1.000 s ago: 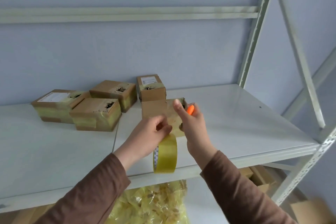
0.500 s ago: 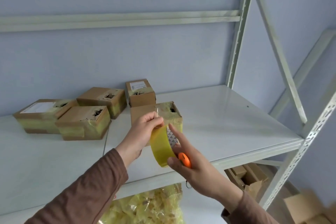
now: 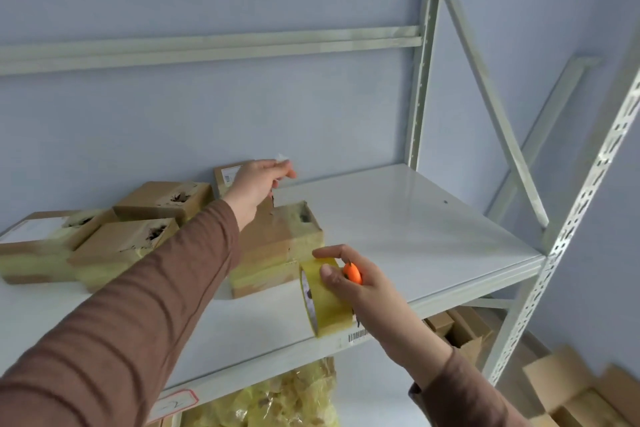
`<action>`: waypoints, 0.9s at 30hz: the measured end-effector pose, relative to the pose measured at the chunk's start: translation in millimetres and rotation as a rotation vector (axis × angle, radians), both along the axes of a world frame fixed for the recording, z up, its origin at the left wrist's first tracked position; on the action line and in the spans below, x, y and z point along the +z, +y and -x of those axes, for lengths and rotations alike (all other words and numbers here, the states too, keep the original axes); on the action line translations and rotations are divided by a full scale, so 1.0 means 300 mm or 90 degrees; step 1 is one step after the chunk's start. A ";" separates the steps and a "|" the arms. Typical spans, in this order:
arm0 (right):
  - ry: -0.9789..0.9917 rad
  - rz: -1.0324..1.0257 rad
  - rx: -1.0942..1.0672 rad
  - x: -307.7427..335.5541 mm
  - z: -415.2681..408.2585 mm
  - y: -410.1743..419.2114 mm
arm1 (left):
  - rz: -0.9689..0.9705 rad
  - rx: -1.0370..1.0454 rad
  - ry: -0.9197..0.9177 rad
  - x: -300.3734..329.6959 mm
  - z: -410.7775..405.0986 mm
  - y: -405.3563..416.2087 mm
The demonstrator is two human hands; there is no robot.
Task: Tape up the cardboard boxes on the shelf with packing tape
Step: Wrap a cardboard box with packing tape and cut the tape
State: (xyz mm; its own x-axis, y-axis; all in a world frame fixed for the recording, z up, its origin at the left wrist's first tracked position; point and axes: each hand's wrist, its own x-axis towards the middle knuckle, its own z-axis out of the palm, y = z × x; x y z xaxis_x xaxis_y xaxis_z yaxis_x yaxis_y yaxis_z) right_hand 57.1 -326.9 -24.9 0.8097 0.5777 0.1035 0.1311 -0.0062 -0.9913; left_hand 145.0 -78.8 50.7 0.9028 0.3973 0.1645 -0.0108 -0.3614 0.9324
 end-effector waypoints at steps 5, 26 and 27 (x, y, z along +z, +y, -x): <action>0.023 0.012 -0.009 -0.022 -0.012 -0.010 | -0.048 -0.046 0.061 -0.019 -0.106 0.034; 0.005 0.062 -0.107 -0.045 -0.132 0.058 | -0.182 0.038 0.215 -0.224 -0.226 0.128; 0.004 0.069 -0.109 -0.049 -0.133 0.058 | -0.191 0.040 0.240 -0.218 -0.232 0.123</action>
State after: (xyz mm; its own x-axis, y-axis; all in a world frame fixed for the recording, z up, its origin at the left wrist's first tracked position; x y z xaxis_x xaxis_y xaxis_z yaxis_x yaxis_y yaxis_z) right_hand 97.1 -309.6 -39.7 0.8973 0.4392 0.0435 0.1134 -0.1342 -0.9844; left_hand 214.6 -41.9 -14.8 0.8973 0.4380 -0.0538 0.3379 -0.6035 0.7222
